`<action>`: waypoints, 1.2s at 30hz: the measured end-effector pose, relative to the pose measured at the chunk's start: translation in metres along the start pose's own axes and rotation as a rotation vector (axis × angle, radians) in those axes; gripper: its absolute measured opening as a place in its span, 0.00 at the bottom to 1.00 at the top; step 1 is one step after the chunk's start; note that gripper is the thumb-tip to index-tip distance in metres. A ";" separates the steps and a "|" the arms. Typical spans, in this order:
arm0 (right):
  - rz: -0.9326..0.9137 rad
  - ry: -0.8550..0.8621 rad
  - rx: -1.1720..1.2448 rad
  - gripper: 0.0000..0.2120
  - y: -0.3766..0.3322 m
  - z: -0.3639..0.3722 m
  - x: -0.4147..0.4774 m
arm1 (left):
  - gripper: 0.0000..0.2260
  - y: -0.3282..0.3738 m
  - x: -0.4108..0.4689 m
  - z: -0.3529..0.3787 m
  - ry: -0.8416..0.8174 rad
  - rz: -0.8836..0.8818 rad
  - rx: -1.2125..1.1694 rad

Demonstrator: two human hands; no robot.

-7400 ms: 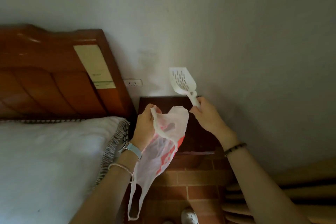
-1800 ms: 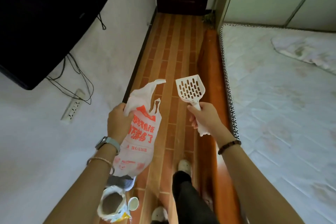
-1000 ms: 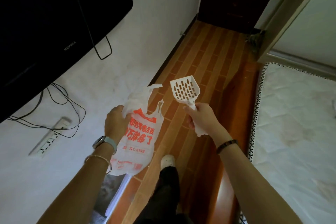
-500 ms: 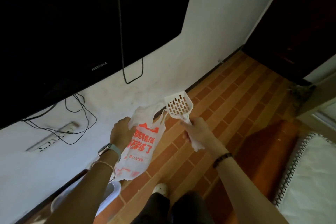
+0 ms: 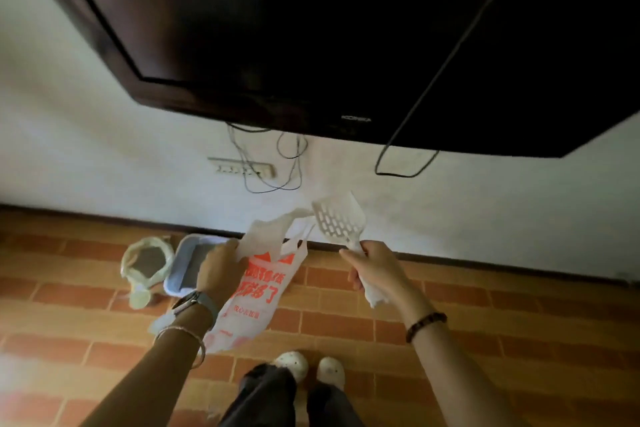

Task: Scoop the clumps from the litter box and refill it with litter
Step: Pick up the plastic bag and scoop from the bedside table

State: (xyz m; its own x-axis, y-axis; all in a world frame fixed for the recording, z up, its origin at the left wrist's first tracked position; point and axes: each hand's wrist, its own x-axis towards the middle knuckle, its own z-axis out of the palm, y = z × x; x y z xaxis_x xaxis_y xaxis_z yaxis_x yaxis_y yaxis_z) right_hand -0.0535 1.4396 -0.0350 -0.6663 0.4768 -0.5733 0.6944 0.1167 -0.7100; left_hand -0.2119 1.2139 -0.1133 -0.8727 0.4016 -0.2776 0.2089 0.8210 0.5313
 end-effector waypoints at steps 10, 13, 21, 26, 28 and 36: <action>-0.179 -0.300 -0.250 0.10 -0.038 0.079 0.037 | 0.07 -0.092 -0.136 -0.016 0.419 -0.516 -0.149; -0.213 -0.385 -0.309 0.11 -0.050 0.116 0.042 | 0.07 -0.114 -0.159 -0.018 0.487 -0.619 -0.145; -0.320 -0.503 -0.491 0.08 -0.085 0.193 0.059 | 0.08 -0.167 -0.181 -0.019 0.606 -0.861 -0.252; -0.321 -0.498 -0.501 0.09 -0.105 0.236 0.071 | 0.09 -0.198 -0.174 -0.021 0.649 -0.899 -0.350; -0.325 -0.492 -0.520 0.09 -0.108 0.255 0.078 | 0.08 -0.212 -0.171 -0.022 0.654 -0.917 -0.354; -0.350 -0.553 -0.643 0.10 -0.101 0.340 0.123 | 0.07 -0.266 -0.144 -0.005 0.703 -1.069 -0.472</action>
State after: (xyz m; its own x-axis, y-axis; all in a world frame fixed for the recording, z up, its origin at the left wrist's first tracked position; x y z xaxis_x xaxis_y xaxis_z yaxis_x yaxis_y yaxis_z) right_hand -0.2982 1.1901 -0.1726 -0.7872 -0.1426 -0.5999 0.3354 0.7174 -0.6106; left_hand -0.1440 0.9357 -0.2103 -0.5797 -0.7427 -0.3351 -0.7500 0.3256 0.5757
